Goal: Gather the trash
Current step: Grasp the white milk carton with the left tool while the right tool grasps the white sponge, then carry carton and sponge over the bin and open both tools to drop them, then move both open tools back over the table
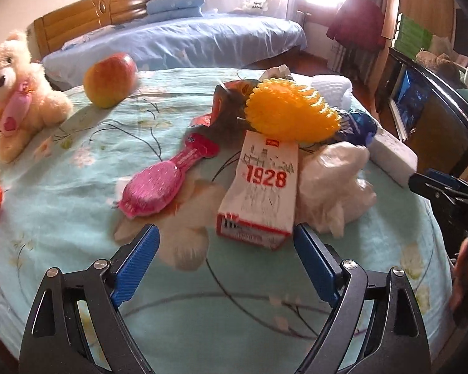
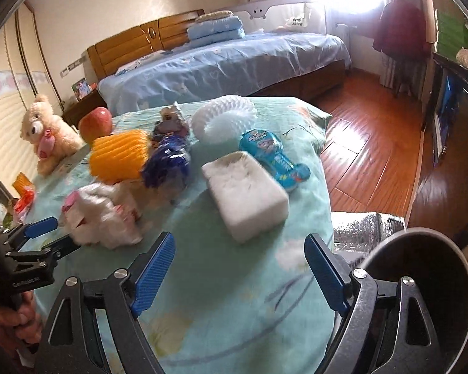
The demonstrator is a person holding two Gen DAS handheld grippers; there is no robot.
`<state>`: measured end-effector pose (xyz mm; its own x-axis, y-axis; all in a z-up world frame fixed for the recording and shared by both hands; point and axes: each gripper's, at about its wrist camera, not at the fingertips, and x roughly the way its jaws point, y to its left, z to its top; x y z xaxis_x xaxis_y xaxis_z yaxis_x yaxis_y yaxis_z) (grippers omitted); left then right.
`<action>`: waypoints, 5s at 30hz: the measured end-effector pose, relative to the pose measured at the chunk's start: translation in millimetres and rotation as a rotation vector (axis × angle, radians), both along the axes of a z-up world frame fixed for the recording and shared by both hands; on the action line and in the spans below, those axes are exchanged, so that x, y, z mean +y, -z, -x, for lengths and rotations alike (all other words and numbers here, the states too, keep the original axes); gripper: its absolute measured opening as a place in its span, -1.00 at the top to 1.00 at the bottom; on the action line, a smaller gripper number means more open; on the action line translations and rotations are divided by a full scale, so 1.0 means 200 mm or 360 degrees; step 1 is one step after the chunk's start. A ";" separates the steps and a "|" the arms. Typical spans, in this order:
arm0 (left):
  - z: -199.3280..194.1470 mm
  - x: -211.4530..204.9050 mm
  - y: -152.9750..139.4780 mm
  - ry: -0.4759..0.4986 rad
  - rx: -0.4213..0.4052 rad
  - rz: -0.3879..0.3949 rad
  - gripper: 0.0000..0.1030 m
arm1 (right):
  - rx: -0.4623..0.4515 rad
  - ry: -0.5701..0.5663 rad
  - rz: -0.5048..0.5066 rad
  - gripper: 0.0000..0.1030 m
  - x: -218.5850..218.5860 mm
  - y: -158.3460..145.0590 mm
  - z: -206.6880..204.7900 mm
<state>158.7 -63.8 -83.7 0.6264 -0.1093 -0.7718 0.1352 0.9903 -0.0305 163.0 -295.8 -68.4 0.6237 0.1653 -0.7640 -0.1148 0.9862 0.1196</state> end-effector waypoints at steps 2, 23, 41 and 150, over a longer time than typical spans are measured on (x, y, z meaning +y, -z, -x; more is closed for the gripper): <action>-0.03 0.01 0.00 0.0009 0.0001 0.0017 -0.74 | 0.0014 -0.0003 0.0029 -0.68 0.00 0.01 -0.05; 0.09 0.07 -0.02 0.0047 -0.0085 0.0087 0.05 | -0.0019 0.0025 -0.0067 0.04 0.04 -0.05 0.10; 0.46 -0.02 -0.15 0.0188 -0.0145 0.0197 0.05 | -0.0071 0.0110 -0.0149 0.04 -0.02 -0.11 0.45; 0.38 -0.31 -0.06 0.0306 -0.0042 0.0160 -0.47 | 0.0054 0.0268 -0.0319 -0.50 -0.27 -0.03 0.47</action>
<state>81.7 -124.9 -72.5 0.6065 -0.3045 -0.7345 0.3236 0.9383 -0.1218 68.5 -349.3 -61.8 0.6296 0.2114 -0.7476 0.0562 0.9473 0.3152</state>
